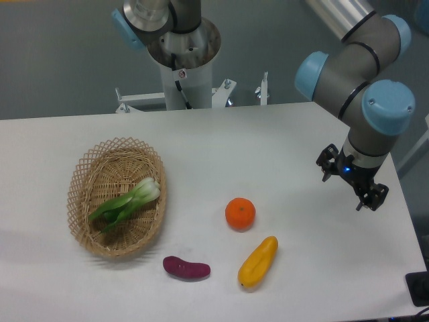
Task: Pick up the green vegetable from the basket
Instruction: 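Move the gripper over the wicker basket above the green bok choy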
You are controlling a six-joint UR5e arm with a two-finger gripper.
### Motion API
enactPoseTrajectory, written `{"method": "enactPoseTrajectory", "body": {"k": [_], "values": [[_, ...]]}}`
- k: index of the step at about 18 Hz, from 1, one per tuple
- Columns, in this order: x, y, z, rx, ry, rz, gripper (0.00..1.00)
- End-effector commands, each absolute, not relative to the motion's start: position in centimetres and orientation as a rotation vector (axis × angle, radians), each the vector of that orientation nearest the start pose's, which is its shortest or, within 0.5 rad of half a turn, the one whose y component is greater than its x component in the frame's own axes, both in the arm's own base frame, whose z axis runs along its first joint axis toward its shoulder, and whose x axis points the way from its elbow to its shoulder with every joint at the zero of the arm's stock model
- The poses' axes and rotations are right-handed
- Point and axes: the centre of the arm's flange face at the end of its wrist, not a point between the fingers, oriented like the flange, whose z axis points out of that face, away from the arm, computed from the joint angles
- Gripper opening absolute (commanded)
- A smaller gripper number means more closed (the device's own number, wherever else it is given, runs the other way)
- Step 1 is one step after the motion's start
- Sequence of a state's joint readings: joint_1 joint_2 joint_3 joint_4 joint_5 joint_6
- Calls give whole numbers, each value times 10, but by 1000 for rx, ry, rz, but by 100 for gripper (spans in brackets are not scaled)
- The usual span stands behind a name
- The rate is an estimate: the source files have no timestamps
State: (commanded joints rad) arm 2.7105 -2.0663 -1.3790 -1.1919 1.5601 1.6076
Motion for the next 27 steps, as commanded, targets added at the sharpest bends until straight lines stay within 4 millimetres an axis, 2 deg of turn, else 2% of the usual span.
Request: {"method": "enactPoseTrajectory", "body": {"k": [11,16,19,23,27], "values": [[-557,417,328,-3031,730,113,100],[-530,446,330,-3021,738,106,100],[-493,461,335,-2991,701,74,100],[-423,483,338,-2978,738,33,100],[-354,520,345,-2977,719,29,100]]}}
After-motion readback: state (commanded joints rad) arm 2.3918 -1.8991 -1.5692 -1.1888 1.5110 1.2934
